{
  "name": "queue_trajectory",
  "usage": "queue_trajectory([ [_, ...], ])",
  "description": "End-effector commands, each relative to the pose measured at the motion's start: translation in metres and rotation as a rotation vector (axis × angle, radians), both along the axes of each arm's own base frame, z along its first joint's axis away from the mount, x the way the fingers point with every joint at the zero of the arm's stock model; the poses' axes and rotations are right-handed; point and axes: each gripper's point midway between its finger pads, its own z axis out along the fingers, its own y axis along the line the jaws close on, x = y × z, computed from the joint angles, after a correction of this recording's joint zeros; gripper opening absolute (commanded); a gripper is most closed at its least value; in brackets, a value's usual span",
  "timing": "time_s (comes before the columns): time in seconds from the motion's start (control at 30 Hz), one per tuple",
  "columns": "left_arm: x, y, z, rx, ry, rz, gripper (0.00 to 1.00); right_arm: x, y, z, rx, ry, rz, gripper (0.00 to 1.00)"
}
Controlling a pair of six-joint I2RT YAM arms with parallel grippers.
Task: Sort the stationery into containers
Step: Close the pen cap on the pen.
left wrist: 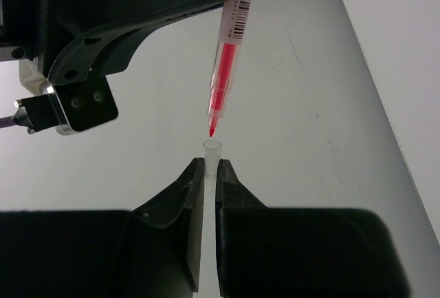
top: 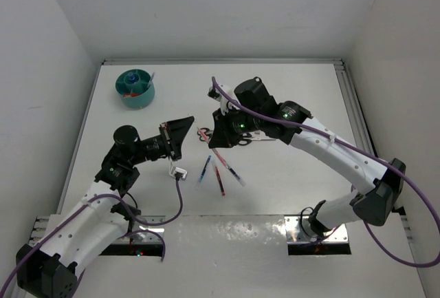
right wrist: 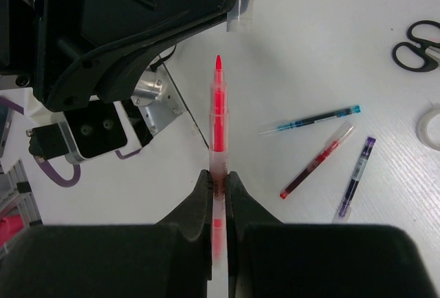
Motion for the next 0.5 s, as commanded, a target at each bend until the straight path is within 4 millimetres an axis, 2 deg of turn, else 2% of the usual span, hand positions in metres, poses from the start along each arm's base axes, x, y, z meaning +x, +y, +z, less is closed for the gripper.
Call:
queue_trajectory([
  [0.0, -0.0079, -0.0022, 0.0115, 0.024, -0.099, -0.036, 0.00, 0.0017, 0.0014, 0.0174, 0.044, -0.064, 0.018, 0.00],
  [0.47, -0.0124, -0.0039, 0.0094, 0.028, -0.090, -0.058, 0.00, 0.0047, 0.0001, 0.0207, 0.052, -0.081, 0.014, 0.00],
])
